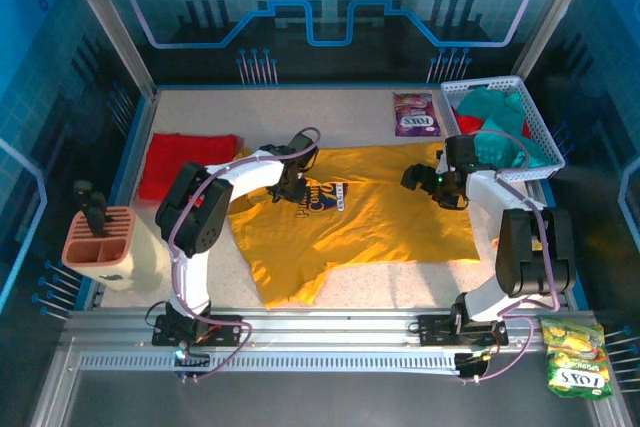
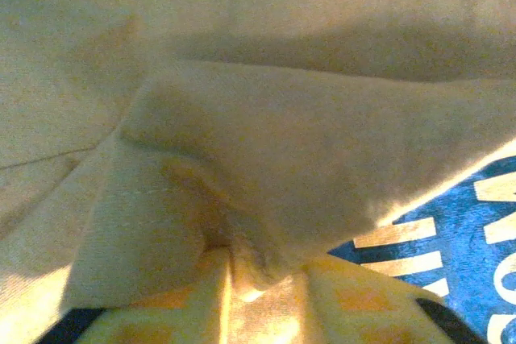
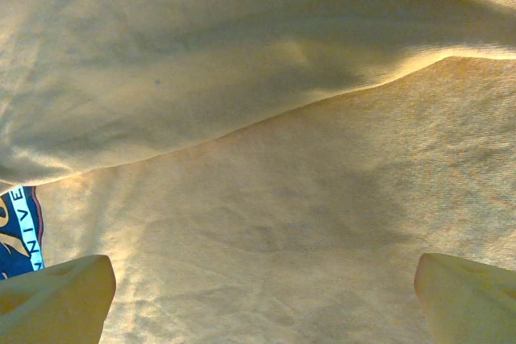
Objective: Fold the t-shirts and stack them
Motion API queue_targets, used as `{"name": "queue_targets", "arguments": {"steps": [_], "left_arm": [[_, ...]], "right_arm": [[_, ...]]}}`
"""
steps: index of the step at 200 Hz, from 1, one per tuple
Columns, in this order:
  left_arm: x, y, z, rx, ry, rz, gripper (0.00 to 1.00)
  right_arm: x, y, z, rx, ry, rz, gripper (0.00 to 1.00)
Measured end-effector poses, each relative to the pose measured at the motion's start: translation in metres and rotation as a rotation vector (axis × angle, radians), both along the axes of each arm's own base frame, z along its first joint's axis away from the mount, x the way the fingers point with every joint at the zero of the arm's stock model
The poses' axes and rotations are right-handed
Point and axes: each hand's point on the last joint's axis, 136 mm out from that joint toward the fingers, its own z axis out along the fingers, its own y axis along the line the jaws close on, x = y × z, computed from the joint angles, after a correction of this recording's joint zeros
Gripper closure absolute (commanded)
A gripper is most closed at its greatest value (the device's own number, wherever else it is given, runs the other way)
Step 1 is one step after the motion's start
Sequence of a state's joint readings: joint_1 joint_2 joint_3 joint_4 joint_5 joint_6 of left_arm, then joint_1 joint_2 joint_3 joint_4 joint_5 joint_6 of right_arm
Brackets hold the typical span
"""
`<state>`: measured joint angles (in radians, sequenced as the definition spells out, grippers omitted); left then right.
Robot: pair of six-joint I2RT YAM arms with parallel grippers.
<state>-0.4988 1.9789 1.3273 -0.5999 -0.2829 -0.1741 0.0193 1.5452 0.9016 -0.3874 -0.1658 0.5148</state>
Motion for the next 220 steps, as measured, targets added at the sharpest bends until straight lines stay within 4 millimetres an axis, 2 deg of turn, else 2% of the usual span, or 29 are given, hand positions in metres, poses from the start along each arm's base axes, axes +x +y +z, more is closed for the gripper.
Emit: {"name": "queue_targets", "arguments": {"steps": [15, 40, 65, 100, 136, 170, 191, 200, 212, 220], "left_arm": [[0.001, 0.001, 0.0, 0.007, -0.005, 0.005, 0.93], [0.0, 0.003, 0.003, 0.016, -0.008, 0.013, 1.0], [-0.007, 0.006, 0.011, 0.031, 0.004, 0.011, 1.0], [-0.023, -0.001, 0.034, 0.059, 0.013, -0.001, 1.0], [-0.049, -0.015, 0.046, 0.082, 0.056, -0.007, 0.96], [-0.074, -0.025, 0.047, 0.115, 0.121, 0.001, 0.94], [-0.084, -0.035, 0.04, 0.139, 0.163, -0.002, 0.91], [-0.089, -0.038, 0.034, 0.153, 0.186, -0.009, 0.87], [-0.093, -0.039, 0.024, 0.169, 0.211, -0.003, 0.73], [-0.096, -0.04, 0.018, 0.182, 0.231, -0.005, 0.67]], "right_arm": [[0.0, 0.0, 0.0, 0.0, 0.0, 0.0, 0.04], [0.0, 0.0, 0.0, 0.001, 0.001, 0.0, 0.04], [-0.001, 0.001, -0.003, 0.005, 0.01, 0.002, 0.04], [-0.001, 0.002, -0.005, 0.013, 0.016, 0.006, 0.04], [-0.001, 0.004, -0.006, 0.021, 0.018, 0.01, 0.05], [-0.001, 0.004, -0.007, 0.024, 0.02, 0.011, 0.05], [-0.001, 0.004, -0.007, 0.023, 0.02, 0.011, 0.05], [-0.001, 0.004, -0.007, 0.023, 0.02, 0.011, 0.05], [-0.001, 0.004, -0.007, 0.023, 0.02, 0.011, 0.05], [-0.001, 0.004, -0.007, 0.024, 0.02, 0.012, 0.05]]}}
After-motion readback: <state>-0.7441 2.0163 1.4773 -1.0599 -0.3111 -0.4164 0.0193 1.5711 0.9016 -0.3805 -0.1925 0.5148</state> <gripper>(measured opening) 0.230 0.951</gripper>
